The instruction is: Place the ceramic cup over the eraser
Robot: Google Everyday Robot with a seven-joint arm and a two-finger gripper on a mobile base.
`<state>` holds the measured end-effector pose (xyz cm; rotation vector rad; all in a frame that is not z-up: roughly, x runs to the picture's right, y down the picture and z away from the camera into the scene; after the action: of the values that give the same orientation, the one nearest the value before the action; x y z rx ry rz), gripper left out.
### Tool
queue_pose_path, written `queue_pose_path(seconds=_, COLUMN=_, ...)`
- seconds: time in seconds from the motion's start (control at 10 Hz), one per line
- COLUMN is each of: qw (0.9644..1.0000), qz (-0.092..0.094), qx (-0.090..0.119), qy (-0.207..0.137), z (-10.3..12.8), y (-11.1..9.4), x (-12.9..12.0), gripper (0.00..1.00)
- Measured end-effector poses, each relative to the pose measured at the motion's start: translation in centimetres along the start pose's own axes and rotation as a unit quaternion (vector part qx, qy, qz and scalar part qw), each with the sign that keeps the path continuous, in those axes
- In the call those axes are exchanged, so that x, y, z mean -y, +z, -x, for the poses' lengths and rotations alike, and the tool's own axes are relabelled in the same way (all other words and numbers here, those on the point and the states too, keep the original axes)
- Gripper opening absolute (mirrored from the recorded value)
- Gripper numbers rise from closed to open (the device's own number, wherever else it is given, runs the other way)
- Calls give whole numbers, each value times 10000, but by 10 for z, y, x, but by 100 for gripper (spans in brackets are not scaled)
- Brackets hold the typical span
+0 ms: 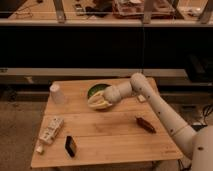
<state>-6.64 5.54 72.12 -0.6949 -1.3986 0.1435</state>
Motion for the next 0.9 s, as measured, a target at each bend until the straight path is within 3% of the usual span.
queue_pose_path(seconds=0.3, qw=9961, qz=-328, qx=-724, qy=-371, z=-1, y=-5, x=67, gripper=30)
queue_pose_path(seconds=0.5, qw=9926, qz=-611, qx=-889, qy=-562, z=2, y=-9, x=98, gripper=27)
queue_pose_path(seconds=0.7, qw=9874, qz=-1006, qx=-974, qy=-743, z=3, y=-11, x=127, gripper=10)
queue_pose_path(seconds=0.8, qw=9837, qz=-1258, qx=-1017, qy=-785, z=2, y=-13, x=141, gripper=8)
queue_pose_path(seconds=0.9, qw=9770, qz=-1651, qx=-1098, qy=-790, z=-3, y=-18, x=158, gripper=11)
